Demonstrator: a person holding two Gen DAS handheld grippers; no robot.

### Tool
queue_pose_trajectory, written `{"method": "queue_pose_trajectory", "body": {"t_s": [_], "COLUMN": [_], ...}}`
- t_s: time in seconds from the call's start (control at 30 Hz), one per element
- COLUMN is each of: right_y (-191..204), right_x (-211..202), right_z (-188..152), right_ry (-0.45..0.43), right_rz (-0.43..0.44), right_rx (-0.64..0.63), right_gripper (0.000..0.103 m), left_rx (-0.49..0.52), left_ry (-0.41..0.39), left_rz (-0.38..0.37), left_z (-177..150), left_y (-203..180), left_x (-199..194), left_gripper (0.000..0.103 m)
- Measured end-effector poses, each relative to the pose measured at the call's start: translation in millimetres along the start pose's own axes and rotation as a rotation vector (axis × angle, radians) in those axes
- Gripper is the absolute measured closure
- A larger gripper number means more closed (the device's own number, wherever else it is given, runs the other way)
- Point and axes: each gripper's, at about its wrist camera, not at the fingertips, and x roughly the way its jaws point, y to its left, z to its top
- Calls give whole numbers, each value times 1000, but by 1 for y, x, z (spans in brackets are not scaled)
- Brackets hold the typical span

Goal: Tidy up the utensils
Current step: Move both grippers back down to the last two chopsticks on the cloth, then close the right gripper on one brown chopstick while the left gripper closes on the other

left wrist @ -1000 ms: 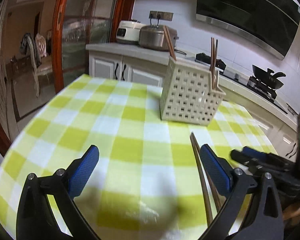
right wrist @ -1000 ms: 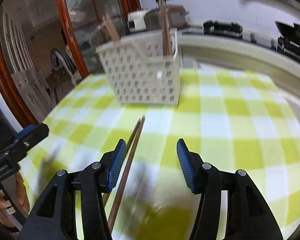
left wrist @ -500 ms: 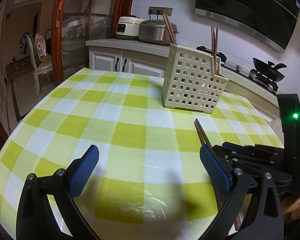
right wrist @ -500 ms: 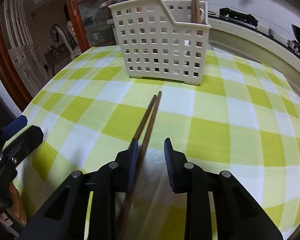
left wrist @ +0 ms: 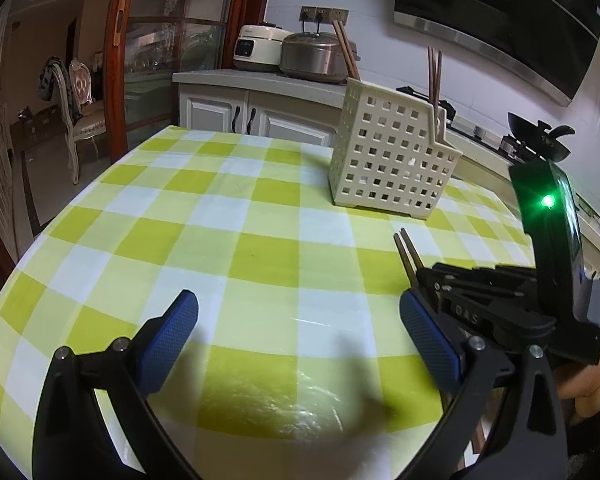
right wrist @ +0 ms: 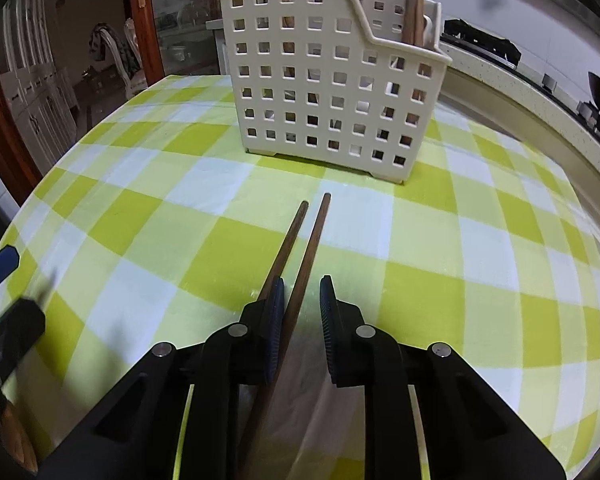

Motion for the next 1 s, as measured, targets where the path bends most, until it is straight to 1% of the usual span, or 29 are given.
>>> {"method": "queue_pose_trajectory", "body": {"t_s": [0.07,0.1,0.2,0.37,0.6,0.67,0.73,0.77,0.8,0.87,1.0], "right_y": [-2,-4,-15,-43,-93,-101,-105,-107,-109,-110,-112], "right_x": [1,0,-5,-18,-38,-41,-44,-45,-46,-49,-51], "right_z": [0,-1,-6,-25,-45,-49,-53,-55,-56,-60,-62], "right_ry": [-7,-8,-4,-20,-53,-57,-62,-63,-65,-71,-77], "right_rz": [10,13,41,45,26,29,34,37,41,46,57], "right_rx": [0,-1,15,78,185,198,205,208,211,214,217], "right_gripper": [87,93,96,97,97,97,97,97,97,97,97], "left_rx": [14,20,34,50,125,143,162,169,172,191,203], "left_ry": [6,8,24,70,141,172,231,260,268,267,273], "left_rz": [0,1,2,-7,-27,-30,-47,-56,-58,-44,-24], "left_z": [0,0,2,3,9,14,16,17,17,18,21], "left_y": [-4,-6,-11,-26,-63,-74,-83,-88,-91,-99,-107], "left_x": [0,1,4,16,43,59,74,83,87,96,105], "left_gripper": [5,5,5,5,6,18,42,47,54,56,66]}}
